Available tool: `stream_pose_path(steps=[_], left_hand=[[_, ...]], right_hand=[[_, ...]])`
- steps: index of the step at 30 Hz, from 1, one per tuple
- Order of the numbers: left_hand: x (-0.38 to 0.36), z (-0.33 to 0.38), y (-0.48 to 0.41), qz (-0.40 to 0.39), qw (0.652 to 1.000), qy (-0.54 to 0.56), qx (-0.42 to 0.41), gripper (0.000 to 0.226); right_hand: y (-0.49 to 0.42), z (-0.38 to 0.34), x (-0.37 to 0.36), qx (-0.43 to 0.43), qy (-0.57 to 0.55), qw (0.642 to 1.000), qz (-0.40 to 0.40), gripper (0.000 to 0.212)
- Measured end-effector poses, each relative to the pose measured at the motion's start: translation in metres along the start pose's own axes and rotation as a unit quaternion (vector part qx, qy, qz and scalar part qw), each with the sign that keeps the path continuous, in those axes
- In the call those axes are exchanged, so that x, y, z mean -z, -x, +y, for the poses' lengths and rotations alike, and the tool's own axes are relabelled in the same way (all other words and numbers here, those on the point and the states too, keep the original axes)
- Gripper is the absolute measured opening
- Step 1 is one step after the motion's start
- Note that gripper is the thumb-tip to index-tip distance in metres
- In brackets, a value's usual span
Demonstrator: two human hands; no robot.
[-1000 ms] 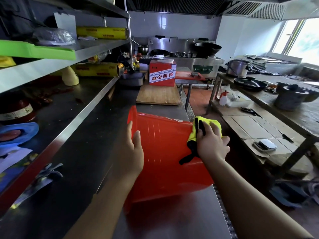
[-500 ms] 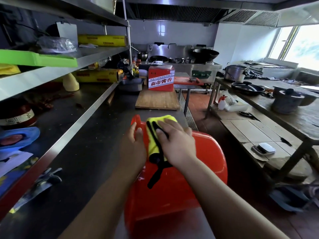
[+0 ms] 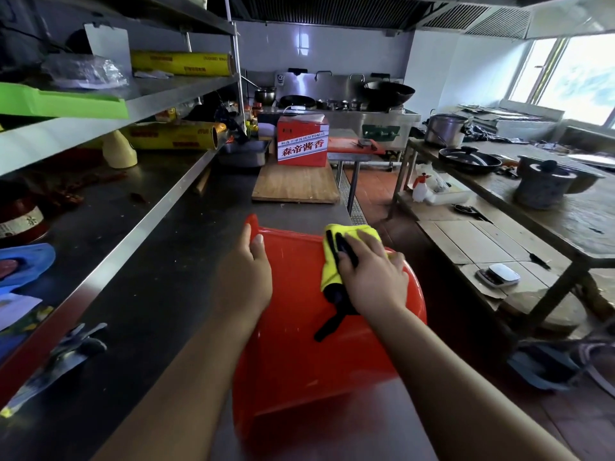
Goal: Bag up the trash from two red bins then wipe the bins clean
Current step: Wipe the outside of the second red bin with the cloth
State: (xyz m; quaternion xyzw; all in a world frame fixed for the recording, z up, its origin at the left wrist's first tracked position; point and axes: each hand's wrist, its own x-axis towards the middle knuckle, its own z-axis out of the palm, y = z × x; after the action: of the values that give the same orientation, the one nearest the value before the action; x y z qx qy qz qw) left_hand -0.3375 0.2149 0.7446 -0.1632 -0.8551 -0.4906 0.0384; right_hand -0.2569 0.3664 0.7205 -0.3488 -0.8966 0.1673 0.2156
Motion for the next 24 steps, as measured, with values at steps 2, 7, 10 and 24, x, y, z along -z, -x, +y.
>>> stream_pose_path(steps=[2, 7, 10, 24], left_hand=[[-0.003, 0.000, -0.002, 0.020, 1.000, -0.018, -0.009, 0.046], [-0.010, -0.004, -0.008, 0.044, 0.998, -0.029, -0.021, 0.044], [-0.010, -0.005, -0.013, 0.043, 0.999, -0.027, -0.016, 0.043], [-0.004, -0.009, -0.023, 0.032, 0.996, -0.065, -0.047, 0.043]], right_hand=[[-0.009, 0.027, 0.004, -0.052, 0.006, 0.999, 0.004, 0.042], [-0.020, 0.044, 0.003, -0.137, 0.014, 0.990, 0.018, 0.040], [-0.015, 0.012, -0.002, -0.093, 0.027, 0.995, 0.023, 0.037], [0.019, -0.023, -0.014, 0.070, -0.004, 0.998, -0.005, 0.043]])
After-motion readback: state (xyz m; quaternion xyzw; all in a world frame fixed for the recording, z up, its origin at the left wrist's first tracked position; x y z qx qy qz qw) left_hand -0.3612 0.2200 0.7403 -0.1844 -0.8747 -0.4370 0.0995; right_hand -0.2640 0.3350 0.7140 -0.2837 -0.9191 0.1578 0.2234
